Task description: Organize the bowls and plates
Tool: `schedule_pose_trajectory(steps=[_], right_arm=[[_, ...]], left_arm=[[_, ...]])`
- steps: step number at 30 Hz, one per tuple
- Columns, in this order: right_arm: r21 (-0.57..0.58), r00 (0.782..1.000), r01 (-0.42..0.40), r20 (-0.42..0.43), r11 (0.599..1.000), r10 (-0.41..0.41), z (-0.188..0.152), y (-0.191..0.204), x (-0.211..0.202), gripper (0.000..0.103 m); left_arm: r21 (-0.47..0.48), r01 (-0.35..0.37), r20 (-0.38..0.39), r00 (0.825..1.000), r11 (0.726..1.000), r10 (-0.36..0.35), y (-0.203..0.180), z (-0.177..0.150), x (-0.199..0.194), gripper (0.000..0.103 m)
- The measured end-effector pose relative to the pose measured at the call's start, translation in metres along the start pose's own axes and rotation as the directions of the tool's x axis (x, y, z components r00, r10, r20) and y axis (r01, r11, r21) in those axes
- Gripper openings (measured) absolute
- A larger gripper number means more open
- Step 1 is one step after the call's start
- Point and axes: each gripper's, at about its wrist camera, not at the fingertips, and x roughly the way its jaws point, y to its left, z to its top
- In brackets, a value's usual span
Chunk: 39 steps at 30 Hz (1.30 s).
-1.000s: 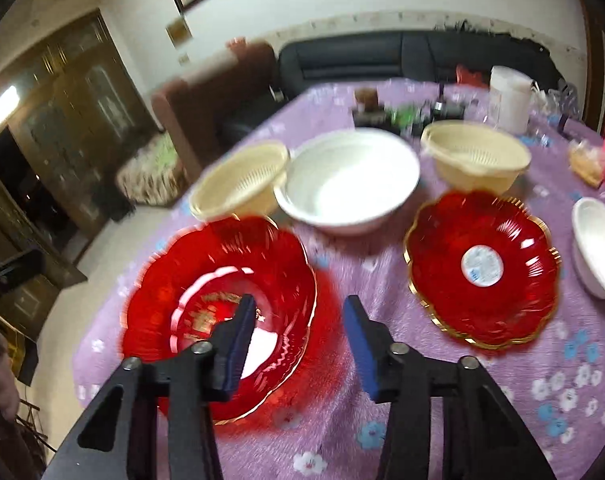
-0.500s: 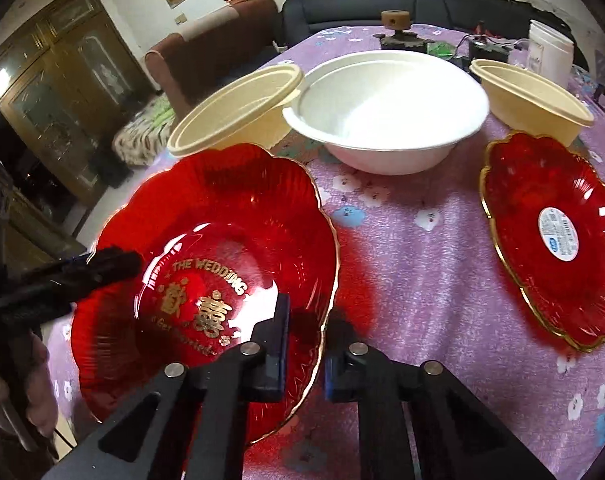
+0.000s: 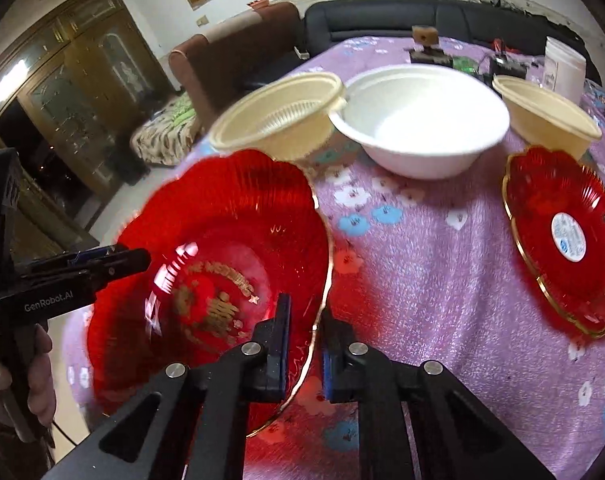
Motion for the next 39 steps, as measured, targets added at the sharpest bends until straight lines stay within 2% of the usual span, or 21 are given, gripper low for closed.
schedule_pose_trajectory(steps=[2,5,7,9,12,15,18,21,26,32,37,38,39], right_arm=[[-0.007,1.0,0.019,0.002,1.0,-0.019,-0.003,-0.003,0.001,0.016],[-0.036,0.999,-0.001,0.032,0.999,0.002,-0.007,-0.005,-0.015,0.019],[-0.061,0.998,-0.003,0.064,0.998,0.007,-0.006,-0.008,-0.033,0.022],[-0.069,0.996,-0.005,0.089,0.998,0.012,-0.003,-0.012,-0.048,0.023],[-0.048,0.994,-0.039,0.103,0.998,0.043,0.018,-0.021,-0.061,0.023],[-0.004,0.99,-0.087,0.112,0.996,0.087,0.053,-0.029,-0.064,0.023],[-0.009,0.987,-0.093,0.129,0.996,0.093,0.095,-0.027,-0.058,0.023],[-0.033,0.989,-0.095,0.112,0.995,0.098,0.142,-0.018,-0.04,0.023],[-0.119,0.995,-0.067,0.072,0.991,0.076,0.2,-0.002,0.006,0.023],[-0.212,0.999,0.023,-0.038,0.977,-0.032,0.218,0.0,0.074,0.023],[-0.222,0.996,0.023,-0.077,0.975,-0.041,0.216,-0.005,0.1,0.023],[-0.228,0.996,0.021,-0.084,0.973,-0.041,0.216,-0.005,0.103,0.023],[-0.233,0.995,0.021,-0.092,0.972,-0.044,0.216,-0.004,0.107,0.023]], left_arm=[[-0.022,0.029,-0.02,0.999,0.999,-0.029,0.004,-0.002,0.001,0.045],[-0.032,0.068,0.002,0.998,0.997,-0.068,0.011,-0.004,-0.017,0.049],[-0.023,0.073,0.042,0.997,0.997,-0.072,0.019,-0.006,-0.036,0.059],[-0.016,0.073,0.086,0.994,0.997,-0.072,0.028,-0.002,-0.055,0.065],[-0.012,0.077,0.113,0.991,0.997,-0.075,0.037,0.015,-0.072,0.071],[-0.044,0.125,0.105,0.987,0.991,-0.12,0.043,0.047,-0.075,0.074],[-0.064,0.156,0.102,0.984,0.986,-0.149,0.041,0.086,-0.066,0.074],[-0.063,0.179,0.091,0.981,0.982,-0.173,0.03,0.116,-0.046,0.073],[-0.123,0.192,0.009,0.981,0.974,-0.193,0.022,0.158,0.011,0.073],[-0.161,0.154,-0.066,0.984,0.975,-0.167,0.02,0.173,0.065,0.073],[-0.113,0.149,-0.112,0.98,0.982,-0.162,0.004,0.176,0.089,0.073],[-0.105,0.151,-0.12,0.979,0.983,-0.164,0.003,0.176,0.092,0.072],[-0.101,0.156,-0.125,0.978,0.983,-0.168,0.002,0.176,0.094,0.061]])
